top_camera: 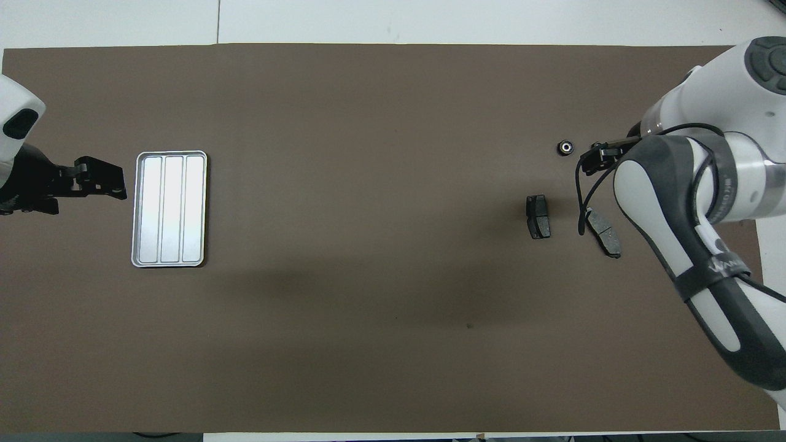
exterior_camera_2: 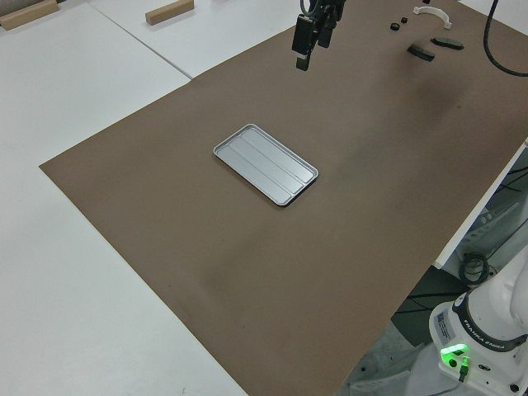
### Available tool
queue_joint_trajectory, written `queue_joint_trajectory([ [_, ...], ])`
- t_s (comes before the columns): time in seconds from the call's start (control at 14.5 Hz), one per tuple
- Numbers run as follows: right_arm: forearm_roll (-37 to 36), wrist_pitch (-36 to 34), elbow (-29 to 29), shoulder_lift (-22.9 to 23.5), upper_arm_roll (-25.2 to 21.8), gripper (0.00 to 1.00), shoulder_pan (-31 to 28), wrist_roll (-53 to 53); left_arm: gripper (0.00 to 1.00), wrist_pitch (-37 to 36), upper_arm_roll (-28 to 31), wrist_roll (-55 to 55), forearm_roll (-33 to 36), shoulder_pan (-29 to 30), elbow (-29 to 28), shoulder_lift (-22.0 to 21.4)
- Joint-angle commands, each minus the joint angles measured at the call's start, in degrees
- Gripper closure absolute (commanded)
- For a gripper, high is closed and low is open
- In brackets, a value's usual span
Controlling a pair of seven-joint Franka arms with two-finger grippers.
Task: Pick bearing gear from pile to tray
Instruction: 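Reach the right gripper to the nearer small black bearing and grasp it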
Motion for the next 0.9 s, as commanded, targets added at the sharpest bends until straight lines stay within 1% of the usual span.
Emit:
queue_joint_trajectory([
  [0.0,-0.9,4.5,1.6,4.2,0.4,0.00,0.4,3.6,0.00,-0.8,0.2,0.4,-0.6,0.0,-0.2,-1.0],
  [0.07,-0.8,5.9,2.7,6.7,0.4,0.00,0.3,4.4,0.00,-0.9,0.2,0.5,-0.6,0.0,-0.2,-1.0],
  [0.28,-1.1,7.0,7.7,13.2,0.4,0.00,0.4,8.7,0.00,-0.9,0.2,0.5,-0.6,-0.1,-0.2,-1.0],
  [0.34,-1.3,8.0,8.0,14.3,0.4,0.00,0.4,9.6,0.00,-0.9,0.2,0.5,-0.6,-0.1,-0.2,-1.0],
  [0.48,-0.9,8.5,8.1,15.0,0.3,0.00,2.2,10.5,0.00,-0.9,0.2,0.4,-0.6,0.0,-0.2,-1.0],
  [0.69,-1.2,9.0,9.7,17.1,0.3,0.00,2.1,11.7,0.00,-0.9,0.1,0.5,-0.6,0.0,-0.3,-1.0],
  [0.83,-1.4,9.0,10.3,17.4,0.3,0.00,1.8,11.6,0.00,-0.9,0.2,0.5,-0.6,0.0,-0.2,-1.0],
])
